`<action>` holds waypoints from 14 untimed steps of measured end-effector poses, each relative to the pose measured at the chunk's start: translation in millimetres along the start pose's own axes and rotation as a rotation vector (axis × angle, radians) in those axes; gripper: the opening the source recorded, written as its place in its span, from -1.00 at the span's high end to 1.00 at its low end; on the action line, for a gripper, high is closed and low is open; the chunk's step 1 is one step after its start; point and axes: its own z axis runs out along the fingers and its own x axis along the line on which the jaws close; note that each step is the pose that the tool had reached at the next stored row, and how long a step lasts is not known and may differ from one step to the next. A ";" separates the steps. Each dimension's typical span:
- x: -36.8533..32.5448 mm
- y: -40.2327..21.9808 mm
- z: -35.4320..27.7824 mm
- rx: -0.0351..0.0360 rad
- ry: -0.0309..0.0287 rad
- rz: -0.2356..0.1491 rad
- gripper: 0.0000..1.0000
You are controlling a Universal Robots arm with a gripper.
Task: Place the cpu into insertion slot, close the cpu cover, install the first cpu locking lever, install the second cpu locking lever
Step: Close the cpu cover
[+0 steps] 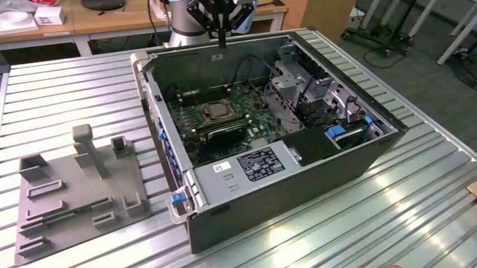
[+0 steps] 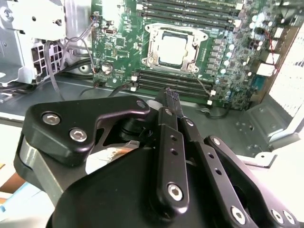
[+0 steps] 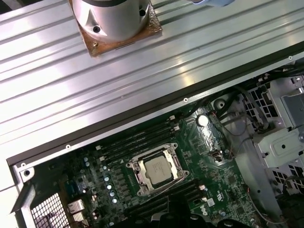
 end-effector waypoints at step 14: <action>0.4 -0.2 2.0 -0.0065 0.0040 -0.084 0.80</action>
